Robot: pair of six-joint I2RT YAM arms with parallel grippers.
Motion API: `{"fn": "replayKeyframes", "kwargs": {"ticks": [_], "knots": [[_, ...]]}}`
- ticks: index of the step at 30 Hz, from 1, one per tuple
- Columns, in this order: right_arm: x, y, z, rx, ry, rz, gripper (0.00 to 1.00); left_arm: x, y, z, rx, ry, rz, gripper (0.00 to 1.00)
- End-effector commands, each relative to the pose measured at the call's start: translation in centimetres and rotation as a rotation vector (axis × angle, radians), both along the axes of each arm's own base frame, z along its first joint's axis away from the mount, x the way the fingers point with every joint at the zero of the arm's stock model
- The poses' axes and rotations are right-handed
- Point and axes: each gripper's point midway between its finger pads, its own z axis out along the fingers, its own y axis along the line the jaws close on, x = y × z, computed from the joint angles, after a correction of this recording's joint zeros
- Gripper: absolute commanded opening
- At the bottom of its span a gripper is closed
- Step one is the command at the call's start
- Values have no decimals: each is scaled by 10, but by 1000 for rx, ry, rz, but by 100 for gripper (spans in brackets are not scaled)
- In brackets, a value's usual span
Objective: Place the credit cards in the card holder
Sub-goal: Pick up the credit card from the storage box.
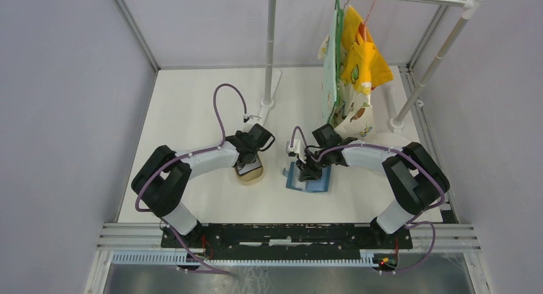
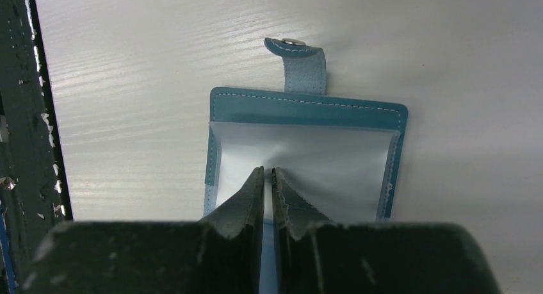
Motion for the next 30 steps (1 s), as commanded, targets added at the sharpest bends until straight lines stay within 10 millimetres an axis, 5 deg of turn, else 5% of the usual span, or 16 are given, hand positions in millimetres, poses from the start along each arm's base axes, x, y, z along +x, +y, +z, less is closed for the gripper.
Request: {"fn": "replayKeyframes", "kwargs": {"ticks": [1,24,30], "knots": [[9,8,11,34,-26,12,14,7,9,8,75,-19,9,45],[9,9,13,39,-29,15,14,11,12,-5,166,34,42,46],[9,9,12,39,-27,16,14,9,17,6,162,13,70,45]]}}
